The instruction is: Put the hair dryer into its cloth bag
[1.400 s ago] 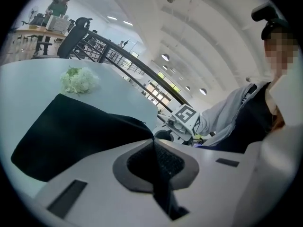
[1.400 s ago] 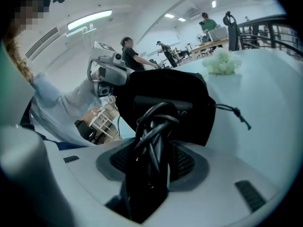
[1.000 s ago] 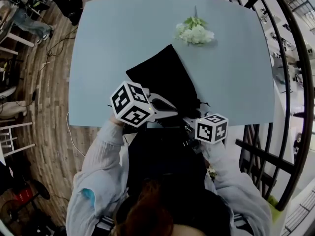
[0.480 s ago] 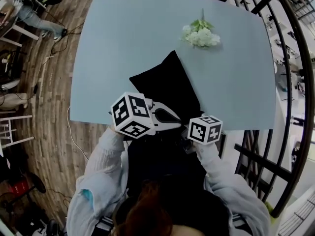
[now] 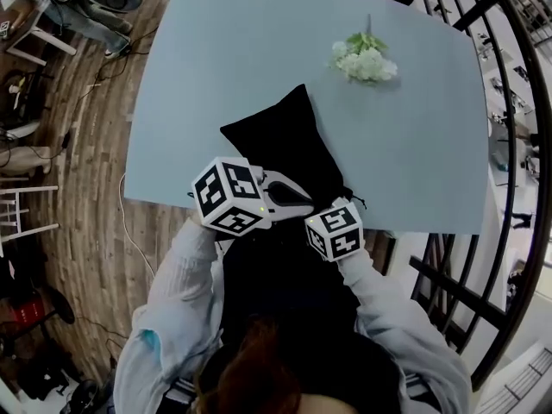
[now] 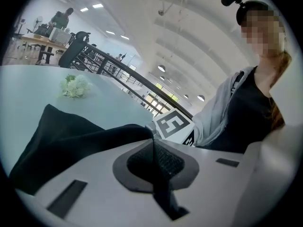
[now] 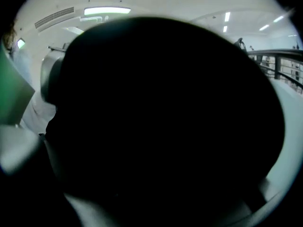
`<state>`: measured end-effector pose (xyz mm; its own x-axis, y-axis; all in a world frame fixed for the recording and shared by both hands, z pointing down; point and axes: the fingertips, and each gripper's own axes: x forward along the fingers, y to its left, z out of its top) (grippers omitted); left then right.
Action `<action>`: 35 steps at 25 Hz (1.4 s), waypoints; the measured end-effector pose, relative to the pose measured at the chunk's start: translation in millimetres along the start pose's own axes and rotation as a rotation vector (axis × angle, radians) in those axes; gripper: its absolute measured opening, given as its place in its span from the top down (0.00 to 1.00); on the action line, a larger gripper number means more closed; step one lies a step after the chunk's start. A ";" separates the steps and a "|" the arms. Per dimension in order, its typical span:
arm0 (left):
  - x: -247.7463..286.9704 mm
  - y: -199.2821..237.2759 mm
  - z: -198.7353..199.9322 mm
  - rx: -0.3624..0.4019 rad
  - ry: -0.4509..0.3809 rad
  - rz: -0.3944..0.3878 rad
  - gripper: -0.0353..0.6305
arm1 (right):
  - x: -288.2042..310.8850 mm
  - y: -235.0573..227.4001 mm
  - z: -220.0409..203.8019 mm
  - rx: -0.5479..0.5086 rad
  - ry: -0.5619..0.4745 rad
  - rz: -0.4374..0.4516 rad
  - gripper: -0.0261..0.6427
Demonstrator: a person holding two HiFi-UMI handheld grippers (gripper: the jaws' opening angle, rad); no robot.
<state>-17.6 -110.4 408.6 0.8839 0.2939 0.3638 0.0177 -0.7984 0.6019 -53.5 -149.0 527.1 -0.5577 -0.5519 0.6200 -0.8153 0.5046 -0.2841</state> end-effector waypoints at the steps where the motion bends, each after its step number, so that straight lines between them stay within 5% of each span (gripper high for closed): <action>1: 0.8 0.7 -4.2 -0.014 0.007 -0.001 0.92 | 3.0 0.2 0.8 -0.003 -0.009 -0.004 0.65; 10: -10.7 16.8 -40.4 -0.150 0.086 -0.009 0.92 | 26.6 3.8 2.2 0.076 -0.053 0.014 0.65; 15: -24.2 16.3 -49.5 -0.064 0.189 0.039 0.92 | 37.4 1.6 2.5 0.141 -0.038 0.013 0.65; 20: -31.7 11.6 -57.8 -0.010 0.263 -0.003 0.92 | 50.6 2.3 7.8 0.159 -0.022 0.002 0.65; 28: -55.5 43.5 -56.1 -0.055 0.202 0.106 0.92 | 86.2 -3.2 21.1 0.178 0.048 -0.027 0.63; 35: -55.0 41.8 -42.9 -0.081 0.074 0.069 0.92 | 80.2 -7.9 36.0 0.170 -0.027 -0.002 0.48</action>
<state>-85.6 -137.4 444.3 0.8447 0.2805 0.4558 -0.0821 -0.7737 0.6282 -97.4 -221.1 552.7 -0.5585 -0.5716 0.6010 -0.8295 0.3851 -0.4045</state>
